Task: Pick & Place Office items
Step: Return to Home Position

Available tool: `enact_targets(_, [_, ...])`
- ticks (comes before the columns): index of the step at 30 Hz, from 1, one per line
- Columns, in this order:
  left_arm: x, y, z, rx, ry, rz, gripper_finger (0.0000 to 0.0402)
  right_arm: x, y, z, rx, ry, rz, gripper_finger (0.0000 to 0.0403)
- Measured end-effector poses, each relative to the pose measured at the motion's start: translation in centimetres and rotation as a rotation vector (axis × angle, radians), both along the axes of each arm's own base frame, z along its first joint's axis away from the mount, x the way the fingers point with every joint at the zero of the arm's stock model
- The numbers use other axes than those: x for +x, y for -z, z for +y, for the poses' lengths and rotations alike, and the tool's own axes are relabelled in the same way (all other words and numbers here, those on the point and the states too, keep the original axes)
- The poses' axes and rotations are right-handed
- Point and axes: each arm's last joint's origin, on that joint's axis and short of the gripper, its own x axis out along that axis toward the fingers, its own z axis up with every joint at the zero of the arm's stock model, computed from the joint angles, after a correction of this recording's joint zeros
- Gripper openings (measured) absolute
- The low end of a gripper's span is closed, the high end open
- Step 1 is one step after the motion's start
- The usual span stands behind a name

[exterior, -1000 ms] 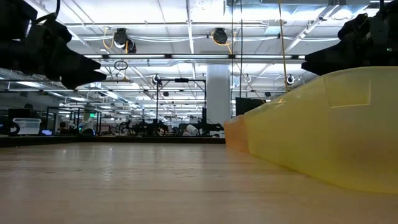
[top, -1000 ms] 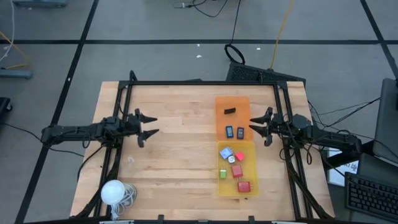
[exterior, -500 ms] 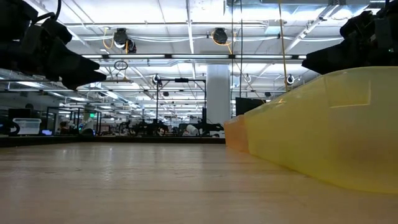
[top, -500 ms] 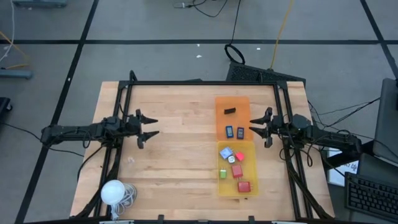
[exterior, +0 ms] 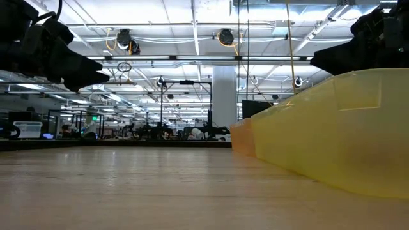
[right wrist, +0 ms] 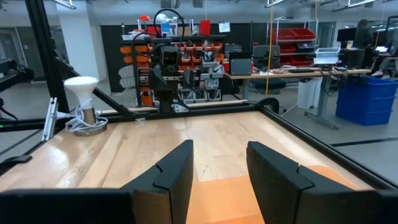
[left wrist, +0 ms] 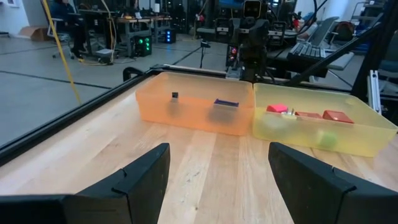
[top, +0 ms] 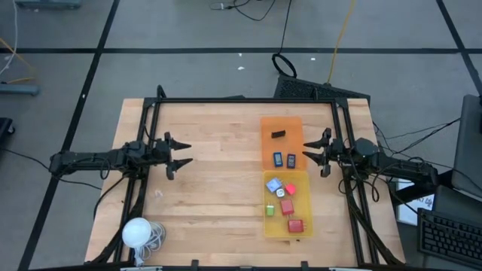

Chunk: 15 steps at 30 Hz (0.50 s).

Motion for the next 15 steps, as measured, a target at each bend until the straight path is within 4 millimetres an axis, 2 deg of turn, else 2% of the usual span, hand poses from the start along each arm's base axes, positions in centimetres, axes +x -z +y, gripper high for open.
enact_targets(15, [0.0, -0.01, 0.0, 0.001, 0.0, -0.001, 0.0273, -0.01, -0.06, -0.01, -0.001, 0.002, -0.006, 0.0142])
